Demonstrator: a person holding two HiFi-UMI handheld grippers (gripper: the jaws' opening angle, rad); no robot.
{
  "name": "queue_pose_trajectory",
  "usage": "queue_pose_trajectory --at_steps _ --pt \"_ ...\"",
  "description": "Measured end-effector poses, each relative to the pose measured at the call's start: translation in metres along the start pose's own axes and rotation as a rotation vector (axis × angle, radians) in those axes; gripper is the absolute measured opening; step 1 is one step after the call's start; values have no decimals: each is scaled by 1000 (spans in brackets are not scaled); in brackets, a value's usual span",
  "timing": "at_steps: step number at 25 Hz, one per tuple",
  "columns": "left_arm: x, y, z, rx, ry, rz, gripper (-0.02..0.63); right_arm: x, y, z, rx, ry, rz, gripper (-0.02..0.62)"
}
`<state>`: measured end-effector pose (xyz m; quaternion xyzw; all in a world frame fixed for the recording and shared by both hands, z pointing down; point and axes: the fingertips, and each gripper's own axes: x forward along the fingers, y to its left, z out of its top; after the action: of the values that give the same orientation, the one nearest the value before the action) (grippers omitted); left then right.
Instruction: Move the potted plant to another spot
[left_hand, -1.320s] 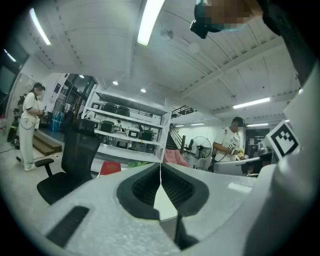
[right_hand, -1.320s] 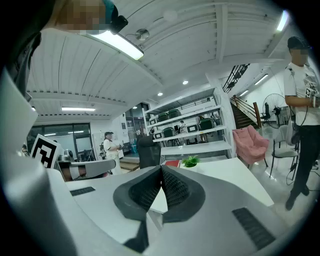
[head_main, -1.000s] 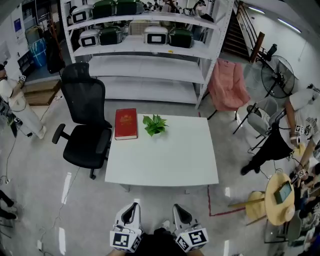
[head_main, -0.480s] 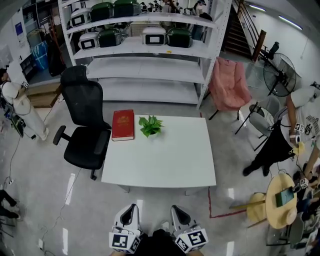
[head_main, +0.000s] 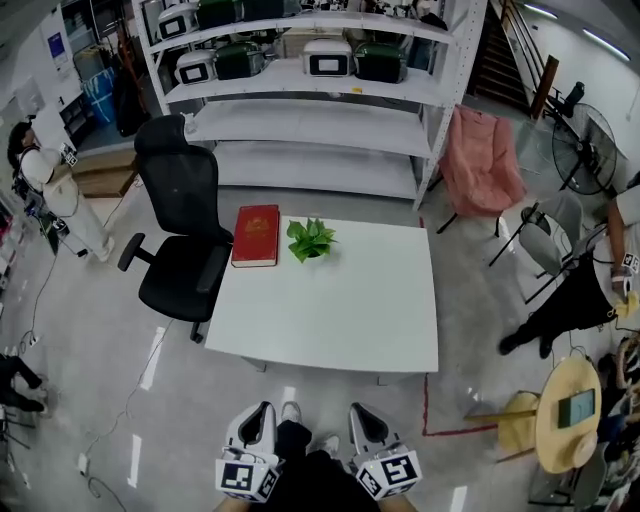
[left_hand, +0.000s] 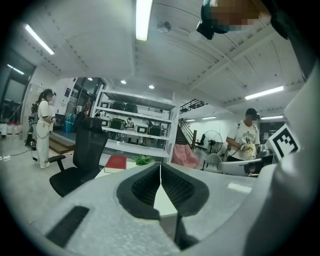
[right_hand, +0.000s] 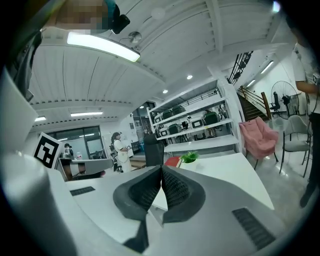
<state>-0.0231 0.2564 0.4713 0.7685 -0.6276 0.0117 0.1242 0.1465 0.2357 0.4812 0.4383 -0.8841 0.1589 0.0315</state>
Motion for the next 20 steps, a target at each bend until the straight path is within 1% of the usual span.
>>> queue_pose_trajectory --at_steps 4,8,11,14,20 --pt "20 1 -3 -10 7 2 20 16 -13 -2 -4 11 3 12" --pt "49 4 -2 -32 20 -31 20 38 -24 2 -13 23 -4 12" --pt "76 12 4 -33 20 -50 20 58 -30 6 -25 36 -13 12" --pt "103 28 14 -34 11 -56 20 85 -36 14 -38 47 -20 12" --pt "152 74 30 -43 13 -61 20 153 -41 30 -66 78 -31 12"
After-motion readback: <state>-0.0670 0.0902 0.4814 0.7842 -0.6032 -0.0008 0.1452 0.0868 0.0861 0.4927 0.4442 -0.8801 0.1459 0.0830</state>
